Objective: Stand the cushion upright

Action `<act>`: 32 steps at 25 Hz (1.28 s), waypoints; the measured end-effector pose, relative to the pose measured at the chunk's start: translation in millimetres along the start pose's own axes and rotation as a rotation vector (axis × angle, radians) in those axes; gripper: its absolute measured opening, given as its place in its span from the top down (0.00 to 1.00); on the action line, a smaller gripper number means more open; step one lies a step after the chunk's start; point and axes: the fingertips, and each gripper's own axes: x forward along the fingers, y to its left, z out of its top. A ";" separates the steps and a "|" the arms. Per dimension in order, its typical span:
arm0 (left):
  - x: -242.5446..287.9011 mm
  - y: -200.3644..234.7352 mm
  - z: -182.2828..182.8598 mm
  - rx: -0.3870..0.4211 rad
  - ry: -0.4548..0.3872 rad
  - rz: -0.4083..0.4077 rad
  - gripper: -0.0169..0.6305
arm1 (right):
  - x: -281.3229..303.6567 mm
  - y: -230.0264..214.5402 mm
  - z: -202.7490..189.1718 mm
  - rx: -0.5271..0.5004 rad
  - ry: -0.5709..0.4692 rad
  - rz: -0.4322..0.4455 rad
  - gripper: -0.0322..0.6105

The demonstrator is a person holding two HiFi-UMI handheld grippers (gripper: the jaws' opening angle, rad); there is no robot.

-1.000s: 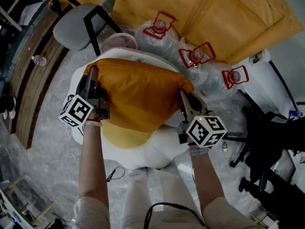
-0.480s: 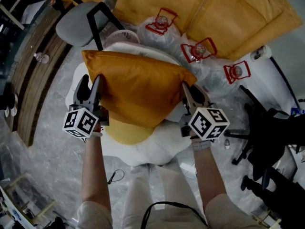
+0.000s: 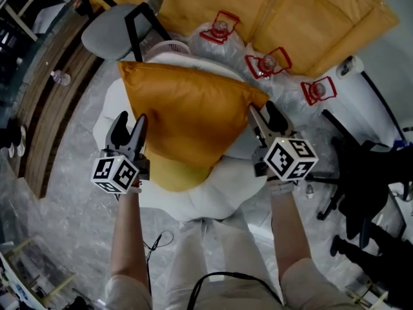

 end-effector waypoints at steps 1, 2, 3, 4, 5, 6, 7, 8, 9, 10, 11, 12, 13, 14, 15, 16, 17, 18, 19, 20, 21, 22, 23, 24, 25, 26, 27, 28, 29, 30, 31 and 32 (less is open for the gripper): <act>-4.8 -0.9 -0.4 0.002 0.002 -0.007 0.54 | -3.9 3.8 0.5 -0.015 -0.002 0.003 0.56; -9.1 -3.1 -0.5 0.007 0.006 -0.017 0.54 | -8.4 7.5 0.7 -0.029 -0.004 0.004 0.56; -12.9 -6.5 -0.8 0.015 0.011 -0.029 0.54 | -13.6 10.8 0.7 -0.042 -0.007 0.004 0.56; -17.0 -10.7 -1.1 0.022 0.019 -0.042 0.54 | -19.5 13.9 0.3 -0.051 -0.010 0.002 0.56; -21.8 -15.5 -0.6 0.027 0.025 -0.054 0.54 | -25.8 17.5 -0.3 -0.058 -0.012 0.003 0.56; -27.5 -20.6 1.2 0.025 0.027 -0.067 0.54 | -32.3 22.2 -1.1 -0.063 -0.013 0.006 0.56; -33.7 -25.7 4.4 0.019 0.023 -0.082 0.54 | -38.7 28.1 -1.8 -0.069 -0.012 0.012 0.56; -39.7 -30.6 8.3 0.008 0.016 -0.100 0.54 | -44.9 35.1 -2.5 -0.078 -0.011 0.021 0.56; -44.6 -34.9 12.3 -0.002 0.009 -0.121 0.54 | -50.4 43.1 -3.4 -0.091 -0.011 0.032 0.56; -48.5 -38.6 15.4 -0.008 0.005 -0.143 0.54 | -55.3 52.0 -5.0 -0.106 -0.009 0.048 0.56; -52.1 -42.2 17.3 -0.009 0.007 -0.164 0.54 | -59.9 61.6 -7.8 -0.119 -0.005 0.066 0.56; -56.5 -46.4 18.7 -0.007 0.014 -0.185 0.55 | -64.5 71.5 -11.9 -0.129 0.004 0.086 0.56; -61.9 -51.8 20.5 -0.004 0.019 -0.206 0.55 | -69.2 81.8 -16.6 -0.136 0.016 0.106 0.56; -68.0 -57.7 23.4 0.003 0.022 -0.224 0.56 | -73.6 92.5 -20.9 -0.143 0.027 0.125 0.56; -74.1 -63.3 27.4 0.013 0.019 -0.239 0.57 | -77.5 103.6 -24.1 -0.154 0.036 0.144 0.57; -80.0 -68.2 31.8 0.025 0.011 -0.251 0.60 | -81.2 114.8 -26.2 -0.167 0.041 0.161 0.59; -85.7 -72.4 36.3 0.033 -0.001 -0.260 0.65 | -85.1 125.9 -27.7 -0.181 0.043 0.176 0.64; -91.6 -76.7 40.7 0.035 -0.012 -0.269 0.70 | -89.4 136.8 -29.1 -0.193 0.044 0.190 0.70; -97.7 -81.2 44.8 0.034 -0.021 -0.278 0.73 | -94.1 147.3 -30.5 -0.204 0.046 0.202 0.74; -104.1 -85.8 48.6 0.034 -0.027 -0.287 0.76 | -99.1 157.5 -31.7 -0.214 0.048 0.213 0.80; -110.8 -90.3 52.1 0.036 -0.031 -0.294 0.81 | -104.2 167.4 -32.8 -0.225 0.051 0.224 0.84; -117.7 -94.7 55.4 0.040 -0.032 -0.299 0.86 | -109.4 177.2 -33.7 -0.238 0.055 0.235 0.87; -124.8 -99.0 58.2 0.042 -0.031 -0.303 0.89 | -114.7 186.6 -34.5 -0.253 0.058 0.246 0.88; -131.7 -103.1 60.3 0.040 -0.025 -0.308 0.92 | -119.9 195.5 -34.8 -0.271 0.059 0.256 0.89; -137.8 -106.8 61.4 0.036 -0.016 -0.314 0.93 | -124.8 203.9 -34.0 -0.293 0.055 0.265 0.89; -143.0 -110.2 61.7 0.031 -0.004 -0.324 0.94 | -129.2 212.0 -32.2 -0.319 0.048 0.274 0.91; -148.3 -113.7 61.5 0.029 0.008 -0.336 0.94 | -133.6 220.1 -30.4 -0.345 0.043 0.285 0.92; -154.5 -117.6 61.4 0.030 0.020 -0.346 0.94 | -138.4 227.9 -29.5 -0.363 0.045 0.296 0.92; -161.7 -121.6 61.4 0.028 0.029 -0.353 0.94 | -143.9 235.2 -29.7 -0.370 0.052 0.308 0.92; -169.6 -125.4 61.7 0.022 0.036 -0.357 0.94 | -150.4 241.8 -30.6 -0.366 0.062 0.319 0.92; -177.6 -129.0 62.5 0.012 0.042 -0.361 0.94 | -157.4 248.0 -31.5 -0.358 0.071 0.327 0.93; -185.0 -132.5 64.5 0.001 0.045 -0.365 0.94 | -164.6 254.0 -31.9 -0.354 0.078 0.333 0.93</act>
